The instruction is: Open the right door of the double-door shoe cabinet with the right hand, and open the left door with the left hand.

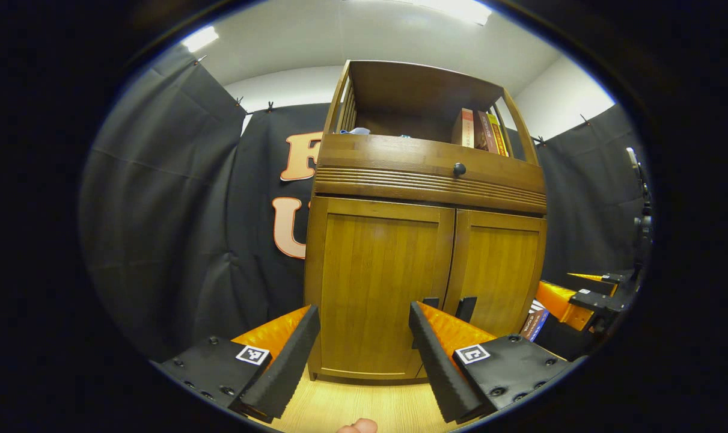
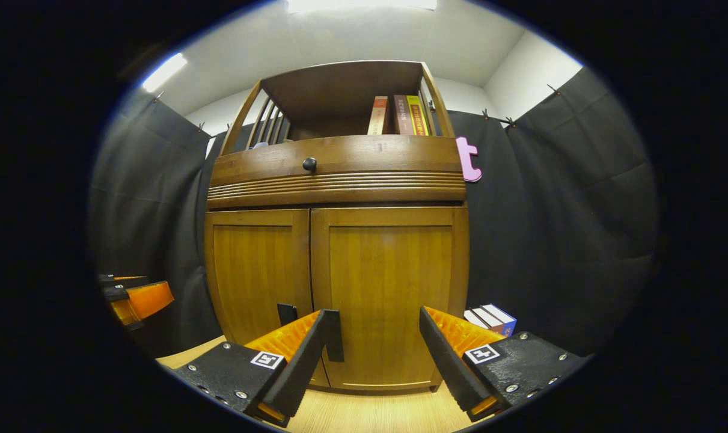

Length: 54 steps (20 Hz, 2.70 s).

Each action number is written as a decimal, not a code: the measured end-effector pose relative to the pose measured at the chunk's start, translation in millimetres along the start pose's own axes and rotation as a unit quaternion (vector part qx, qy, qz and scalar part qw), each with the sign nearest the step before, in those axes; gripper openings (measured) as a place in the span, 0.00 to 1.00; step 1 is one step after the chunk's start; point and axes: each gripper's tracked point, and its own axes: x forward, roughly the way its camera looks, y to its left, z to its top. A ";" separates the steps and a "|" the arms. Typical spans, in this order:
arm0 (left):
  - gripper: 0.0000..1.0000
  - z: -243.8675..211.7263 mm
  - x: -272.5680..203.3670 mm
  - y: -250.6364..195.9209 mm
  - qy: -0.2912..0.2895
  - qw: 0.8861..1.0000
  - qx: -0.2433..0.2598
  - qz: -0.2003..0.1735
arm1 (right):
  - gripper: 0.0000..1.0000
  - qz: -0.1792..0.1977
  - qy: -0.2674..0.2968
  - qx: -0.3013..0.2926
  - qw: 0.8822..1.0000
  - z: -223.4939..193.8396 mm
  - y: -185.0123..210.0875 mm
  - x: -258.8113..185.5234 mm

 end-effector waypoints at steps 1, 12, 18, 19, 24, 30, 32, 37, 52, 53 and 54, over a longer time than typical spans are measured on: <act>0.94 -0.2 -0.3 -0.2 0.000 1.000 0.001 0.000 | 0.94 0.006 0.001 -0.006 1.000 -0.5 4.7 8.0; 0.99 15.0 -8.9 0.8 -0.021 1.000 0.009 0.010 | 0.94 0.045 0.027 -0.009 0.999 -38.0 54.7 87.0; 0.98 13.7 -10.5 4.5 -0.019 1.000 0.008 0.014 | 0.94 0.040 0.051 0.000 0.998 -69.6 52.0 119.0; 0.98 14.9 -11.1 5.9 -0.020 1.000 0.006 0.016 | 0.94 0.039 0.055 0.003 0.998 -74.6 51.5 122.9; 0.99 14.8 -11.5 9.8 -0.024 0.999 0.009 0.019 | 0.94 0.034 0.071 0.004 0.997 -95.9 50.6 138.4; 0.98 14.5 -11.3 10.1 -0.026 0.999 0.011 0.018 | 0.93 0.020 0.075 0.010 0.997 -106.7 44.2 144.9; 0.98 13.8 -9.9 10.4 -0.026 0.999 0.011 0.018 | 0.93 0.018 0.074 0.005 0.997 -105.5 44.8 145.4; 0.99 12.7 -9.6 10.5 -0.025 0.999 0.012 0.015 | 0.92 0.010 0.072 -0.012 0.997 -106.6 43.3 145.5; 0.99 15.2 -7.5 4.0 -0.024 1.000 0.014 0.002 | 0.24 0.049 0.083 0.012 0.995 -113.6 59.9 144.7; 0.99 15.9 -7.6 3.4 -0.024 1.000 0.014 0.002 | 0.24 0.056 0.084 0.016 0.995 -113.5 60.1 144.3; 0.99 15.8 -8.1 2.2 -0.024 1.000 0.014 0.001 | 0.31 0.062 0.086 0.020 0.994 -114.3 60.3 143.9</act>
